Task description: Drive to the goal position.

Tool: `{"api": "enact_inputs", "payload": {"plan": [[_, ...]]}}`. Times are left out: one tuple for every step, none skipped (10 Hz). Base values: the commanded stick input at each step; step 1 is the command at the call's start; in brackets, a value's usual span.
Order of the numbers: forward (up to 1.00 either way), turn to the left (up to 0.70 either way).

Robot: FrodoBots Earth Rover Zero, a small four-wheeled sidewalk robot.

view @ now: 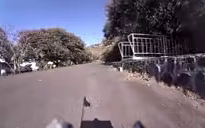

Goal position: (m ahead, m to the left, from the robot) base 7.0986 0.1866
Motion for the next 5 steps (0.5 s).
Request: {"api": "enact_inputs", "payload": {"plan": [[0.50,0.00],[0.50,0.00],[0.50,0.00],[0.50,0.00],[0.50,0.00]]}}
